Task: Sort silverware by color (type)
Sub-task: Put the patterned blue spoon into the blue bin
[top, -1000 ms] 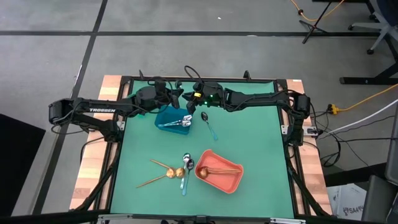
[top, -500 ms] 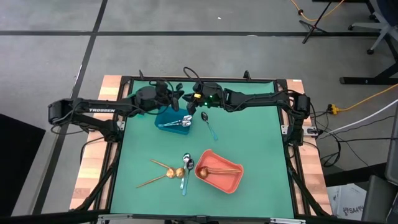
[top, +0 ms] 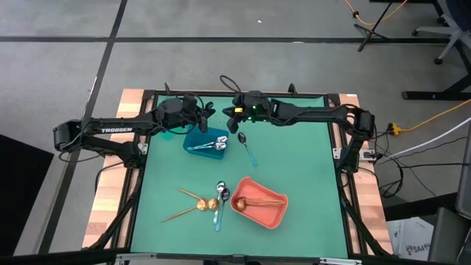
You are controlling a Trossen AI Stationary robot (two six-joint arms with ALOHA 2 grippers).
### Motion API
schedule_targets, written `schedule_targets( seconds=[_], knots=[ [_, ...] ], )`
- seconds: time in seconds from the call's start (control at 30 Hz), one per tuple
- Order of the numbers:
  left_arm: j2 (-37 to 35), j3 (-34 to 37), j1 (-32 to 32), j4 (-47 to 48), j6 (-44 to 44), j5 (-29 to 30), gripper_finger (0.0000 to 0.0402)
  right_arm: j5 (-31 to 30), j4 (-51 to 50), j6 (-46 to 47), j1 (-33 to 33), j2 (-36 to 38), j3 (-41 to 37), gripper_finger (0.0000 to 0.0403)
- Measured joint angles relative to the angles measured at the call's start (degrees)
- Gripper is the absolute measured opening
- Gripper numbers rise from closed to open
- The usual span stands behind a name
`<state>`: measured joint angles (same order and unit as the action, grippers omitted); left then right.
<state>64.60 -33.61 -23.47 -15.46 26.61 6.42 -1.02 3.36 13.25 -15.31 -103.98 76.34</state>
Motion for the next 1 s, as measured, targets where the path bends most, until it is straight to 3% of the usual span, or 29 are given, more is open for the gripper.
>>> schedule_targets(
  seconds=[0.2,0.4,0.5,0.77,1.0],
  knots=[
    [0.0,0.0,-0.7,0.2,0.0,-2.2,0.0,0.3,-7.0,-1.6,-1.4,0.4,-0.1,0.0014],
    [0.1,-0.1,-0.6,2.4,-1.5,-10.6,0.0,0.5,-14.5,-4.5,-2.8,0.4,-0.1,0.0014],
    [0.1,-3.1,-0.6,10.7,-2.8,-12.2,0.0,0.5,-16.2,-4.7,-3.3,0.4,-0.1,0.0014],
    [0.3,-19.3,-0.4,44.4,-16.6,-11.7,0.0,0.6,-16.4,-4.8,-4.0,0.4,-0.1,0.0014],
    [0.3,-23.1,0.5,51.7,-20.3,-11.3,0.0,0.6,-16.5,-4.8,-3.9,0.4,-0.1,0.0014]
  ],
)
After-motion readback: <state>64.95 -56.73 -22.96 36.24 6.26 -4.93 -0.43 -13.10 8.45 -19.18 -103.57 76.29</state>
